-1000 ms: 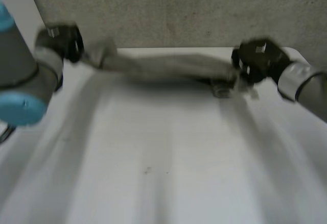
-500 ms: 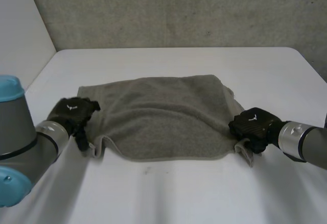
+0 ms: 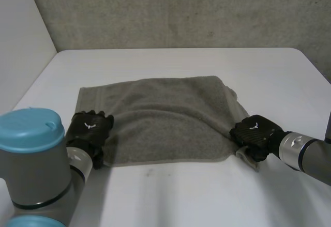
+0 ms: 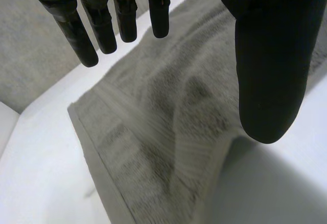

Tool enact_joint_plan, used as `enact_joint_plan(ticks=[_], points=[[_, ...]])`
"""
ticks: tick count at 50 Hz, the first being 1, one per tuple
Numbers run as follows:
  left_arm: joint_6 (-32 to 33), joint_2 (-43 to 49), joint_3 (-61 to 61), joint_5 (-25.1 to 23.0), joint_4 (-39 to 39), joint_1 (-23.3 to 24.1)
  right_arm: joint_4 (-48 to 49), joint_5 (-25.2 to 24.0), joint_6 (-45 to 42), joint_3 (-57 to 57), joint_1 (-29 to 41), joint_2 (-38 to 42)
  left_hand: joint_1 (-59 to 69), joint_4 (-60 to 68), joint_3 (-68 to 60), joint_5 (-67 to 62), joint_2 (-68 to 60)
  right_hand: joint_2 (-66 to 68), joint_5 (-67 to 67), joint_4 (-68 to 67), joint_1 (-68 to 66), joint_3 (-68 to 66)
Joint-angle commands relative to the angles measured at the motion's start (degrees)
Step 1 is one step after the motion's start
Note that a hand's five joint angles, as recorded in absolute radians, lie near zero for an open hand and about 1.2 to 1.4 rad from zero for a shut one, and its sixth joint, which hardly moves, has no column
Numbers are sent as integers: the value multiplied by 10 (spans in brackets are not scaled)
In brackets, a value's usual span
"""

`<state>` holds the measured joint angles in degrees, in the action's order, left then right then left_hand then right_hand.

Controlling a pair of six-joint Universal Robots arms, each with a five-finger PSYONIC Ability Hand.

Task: Fold the towel.

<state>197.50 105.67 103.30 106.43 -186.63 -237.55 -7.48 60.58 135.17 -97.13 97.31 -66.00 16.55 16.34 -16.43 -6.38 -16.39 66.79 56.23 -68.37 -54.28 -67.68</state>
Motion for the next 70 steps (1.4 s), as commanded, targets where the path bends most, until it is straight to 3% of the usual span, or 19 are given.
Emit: enact_joint_plan(ticks=[1,14,20,22,23,25,31,36,39,41,47,53,58,60,64,65,66,68,70], points=[[2,9,24,2,-6,2,3,1,0,-1,-2,0,27,30,-29,-29,-29,132,138,-116,-257,-123],[9,59,32,2,-59,-26,6,1,0,-3,-2,1,112,114,-113,-113,-113,132,138,-116,-257,-123],[13,73,30,2,-82,-40,10,2,11,-2,-2,1,329,331,-330,-330,-330,132,138,-116,-257,-123],[29,73,32,1,-93,-43,10,4,17,0,-3,1,496,498,-497,-498,-498,132,138,-116,-257,-123],[29,73,32,1,-93,-43,10,4,17,0,-3,1,497,499,-498,-499,-498,132,138,-116,-257,-123],[57,69,34,1,-96,-45,6,16,17,4,-2,-2,634,636,-635,-636,-635,132,138,-116,-257,-123],[97,31,38,0,-94,-46,-10,42,16,18,-2,-17,634,637,-636,-636,-636,132,138,-116,-257,-123],[132,-42,48,-3,-69,-46,-148,86,-1,58,-3,-61,634,637,-636,-636,-636,132,138,-116,-257,-123],[136,-54,48,-5,-51,-46,-189,88,-8,66,-2,-64,634,637,-636,-636,-636,132,138,-116,-257,-123],[142,-64,45,-29,-5,-47,-248,92,-41,70,-2,-66,634,637,-636,-636,-636,132,138,-116,-257,-123],[144,-60,32,-83,57,-63,-272,94,-102,74,4,-62,634,637,-636,-636,-636,132,138,-116,-257,-123],[149,23,-56,-103,64,-85,-214,112,-108,145,20,-19,634,637,-636,-636,-636,132,138,-116,-257,-123],[198,83,-202,-101,61,-88,-135,161,-108,255,53,15,634,637,-636,-636,-636,132,138,-116,-257,-123],[237,119,-325,-98,57,-99,-54,198,-106,331,73,27,634,637,-636,-636,-636,132,138,-116,-257,-123],[251,138,-460,-99,50,-94,54,218,-94,390,85,25,634,637,-636,-636,-636,132,138,-116,-257,-123],[247,139,-519,-100,38,-89,115,219,-83,406,89,17,634,637,-636,-636,-636,132,138,-116,-257,-123],[247,139,-520,-100,38,-89,115,219,-83,406,89,17,634,637,-636,-636,-636,132,138,-116,-257,-123],[221,139,-605,-99,-20,-84,237,223,-48,407,89,-17,634,637,-636,-636,-636,132,138,-116,-257,-123],[196,132,-619,-99,-55,-85,282,223,-24,401,89,-33,634,637,-636,-636,-636,132,138,-116,-257,-123]])
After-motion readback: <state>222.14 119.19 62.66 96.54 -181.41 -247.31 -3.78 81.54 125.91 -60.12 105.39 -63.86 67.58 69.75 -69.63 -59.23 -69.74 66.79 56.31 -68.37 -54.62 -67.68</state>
